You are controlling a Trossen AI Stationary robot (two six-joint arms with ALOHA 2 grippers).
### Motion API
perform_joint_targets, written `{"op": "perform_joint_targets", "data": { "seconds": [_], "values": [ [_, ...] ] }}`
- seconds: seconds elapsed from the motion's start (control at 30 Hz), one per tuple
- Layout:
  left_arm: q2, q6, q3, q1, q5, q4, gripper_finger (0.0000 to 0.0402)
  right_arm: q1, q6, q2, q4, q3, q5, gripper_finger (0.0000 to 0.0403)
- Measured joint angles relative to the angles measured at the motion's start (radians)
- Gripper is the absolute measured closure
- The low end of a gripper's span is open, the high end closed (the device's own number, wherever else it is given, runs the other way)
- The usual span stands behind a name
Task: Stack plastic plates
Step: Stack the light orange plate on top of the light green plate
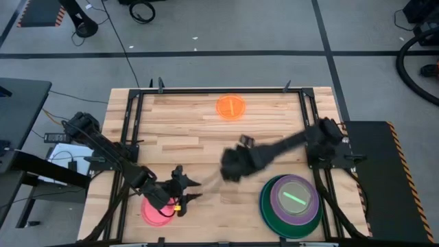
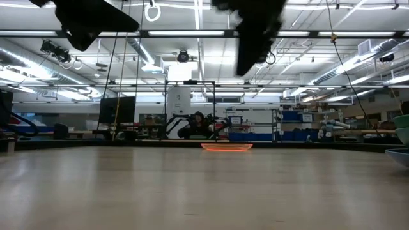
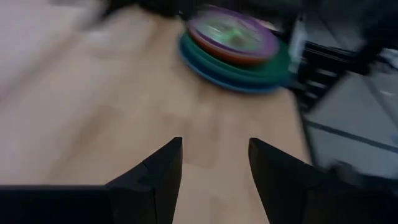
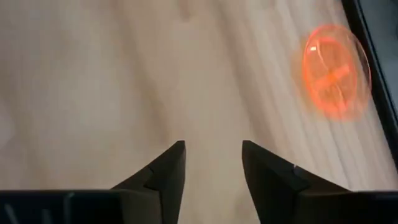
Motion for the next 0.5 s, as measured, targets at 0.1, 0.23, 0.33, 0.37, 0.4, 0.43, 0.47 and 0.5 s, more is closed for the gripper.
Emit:
{"op": "perform_joint_targets", "data": {
  "seconds": [0.1,0.23,0.33,0.37,0.4,0.43,0.47,0.5],
  "values": [
    [-0.024,-0.031,0.000,-0.004,0.092,0.001,0.0212,-0.138,-0.146,0.002,0.178,-0.052,-0.052,0.0227],
    [-0.035,-0.049,0.000,-0.021,0.120,0.000,0.0212,-0.300,-0.277,0.002,0.391,-0.128,-0.118,0.0227],
    [-0.035,-0.054,0.000,-0.036,0.122,0.002,0.0212,-0.391,-0.381,0.002,0.525,-0.189,-0.121,0.0228],
    [-0.035,-0.059,0.000,-0.039,0.123,0.000,0.0212,-0.414,-0.418,0.002,0.555,-0.209,-0.120,0.0228],
    [-0.034,-0.065,0.000,-0.040,0.127,0.000,0.0212,-0.436,-0.449,0.002,0.583,-0.229,-0.120,0.0228],
    [-0.036,-0.072,0.000,-0.040,0.128,0.000,0.0212,-0.455,-0.474,0.002,0.610,-0.248,-0.120,0.0228],
    [-0.042,-0.075,0.000,-0.039,0.128,-0.003,0.0212,-0.473,-0.498,0.002,0.633,-0.266,-0.120,0.0228],
    [-0.049,-0.075,0.000,-0.041,0.128,-0.002,0.0212,-0.489,-0.516,0.002,0.659,-0.284,-0.120,0.0228]
  ]
}}
